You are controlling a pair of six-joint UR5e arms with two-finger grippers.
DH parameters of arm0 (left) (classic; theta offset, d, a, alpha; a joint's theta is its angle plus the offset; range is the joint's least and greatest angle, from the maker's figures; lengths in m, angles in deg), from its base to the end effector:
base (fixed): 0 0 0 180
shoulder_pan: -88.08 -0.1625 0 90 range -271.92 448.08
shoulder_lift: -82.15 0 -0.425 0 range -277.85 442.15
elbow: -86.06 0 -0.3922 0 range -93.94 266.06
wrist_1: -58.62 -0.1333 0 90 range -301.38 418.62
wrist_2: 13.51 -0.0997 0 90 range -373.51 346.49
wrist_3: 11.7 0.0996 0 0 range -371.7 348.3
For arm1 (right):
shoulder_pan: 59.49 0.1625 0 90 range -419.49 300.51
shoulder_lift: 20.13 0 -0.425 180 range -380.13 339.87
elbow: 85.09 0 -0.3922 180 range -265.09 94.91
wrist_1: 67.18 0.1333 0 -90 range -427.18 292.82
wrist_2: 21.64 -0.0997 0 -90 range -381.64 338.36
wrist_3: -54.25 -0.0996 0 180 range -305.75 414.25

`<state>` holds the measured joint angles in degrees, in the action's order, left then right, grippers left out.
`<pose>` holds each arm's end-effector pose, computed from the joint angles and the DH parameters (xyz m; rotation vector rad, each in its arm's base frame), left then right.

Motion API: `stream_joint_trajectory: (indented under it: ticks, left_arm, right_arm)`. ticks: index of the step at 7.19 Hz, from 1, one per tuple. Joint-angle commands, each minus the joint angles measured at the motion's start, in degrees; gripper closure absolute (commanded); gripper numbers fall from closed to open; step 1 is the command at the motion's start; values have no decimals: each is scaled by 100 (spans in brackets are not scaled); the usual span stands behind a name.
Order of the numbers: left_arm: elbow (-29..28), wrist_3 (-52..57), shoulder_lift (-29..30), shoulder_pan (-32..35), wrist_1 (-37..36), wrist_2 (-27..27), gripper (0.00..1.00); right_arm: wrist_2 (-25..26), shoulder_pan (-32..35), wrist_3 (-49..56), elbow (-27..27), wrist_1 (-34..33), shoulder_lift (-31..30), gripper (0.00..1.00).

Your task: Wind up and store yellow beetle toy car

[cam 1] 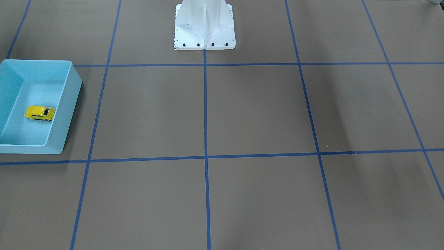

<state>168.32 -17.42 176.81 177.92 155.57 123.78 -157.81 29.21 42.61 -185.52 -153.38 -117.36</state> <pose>-0.0586 -0.5304 0.6678 0.0213 0.8273 -0.0636 0.0513 -0.4467 0.6185 0.0241 -0.8131 0.1212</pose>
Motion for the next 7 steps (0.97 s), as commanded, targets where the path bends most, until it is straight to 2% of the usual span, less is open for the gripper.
stream_joint_trajectory:
  ticks: [1,3,7]
  left_arm:
    - [0,0,0,-1,0,0,0]
    - [0,0,0,-1,0,0,0]
    - [9,0,0,-1,0,0,0]
  right_arm:
    - [151,15,-83,155,-54,90,0]
    - [170,15,-180,-99,-63,64,0]
    - [170,7,-154,-91,-133,64,0]
